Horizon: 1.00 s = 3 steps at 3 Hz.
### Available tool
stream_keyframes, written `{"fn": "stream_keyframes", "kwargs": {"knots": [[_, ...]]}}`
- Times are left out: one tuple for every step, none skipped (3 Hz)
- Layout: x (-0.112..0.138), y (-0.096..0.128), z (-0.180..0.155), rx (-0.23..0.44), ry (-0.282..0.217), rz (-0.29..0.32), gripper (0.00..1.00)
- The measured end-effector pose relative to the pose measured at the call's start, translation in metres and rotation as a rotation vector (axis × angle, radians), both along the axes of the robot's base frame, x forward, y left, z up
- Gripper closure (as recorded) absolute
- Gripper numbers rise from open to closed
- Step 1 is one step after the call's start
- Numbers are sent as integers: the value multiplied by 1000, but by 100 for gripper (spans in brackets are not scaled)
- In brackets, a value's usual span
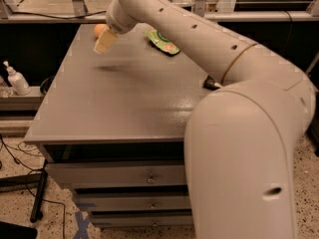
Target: Move orange near rxbar chocolate
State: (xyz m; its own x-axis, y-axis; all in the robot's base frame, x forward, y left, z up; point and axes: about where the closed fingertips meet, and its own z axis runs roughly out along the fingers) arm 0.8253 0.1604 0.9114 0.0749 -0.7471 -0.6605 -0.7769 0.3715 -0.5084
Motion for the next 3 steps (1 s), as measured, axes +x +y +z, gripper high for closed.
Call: {"fn": "stream_keyframes", "kwargs": {"knots": [[41,9,-7,148,5,-13,0],[71,24,-12,283,18,-30,0],[92,30,-16,376,37,-77,0]]}}
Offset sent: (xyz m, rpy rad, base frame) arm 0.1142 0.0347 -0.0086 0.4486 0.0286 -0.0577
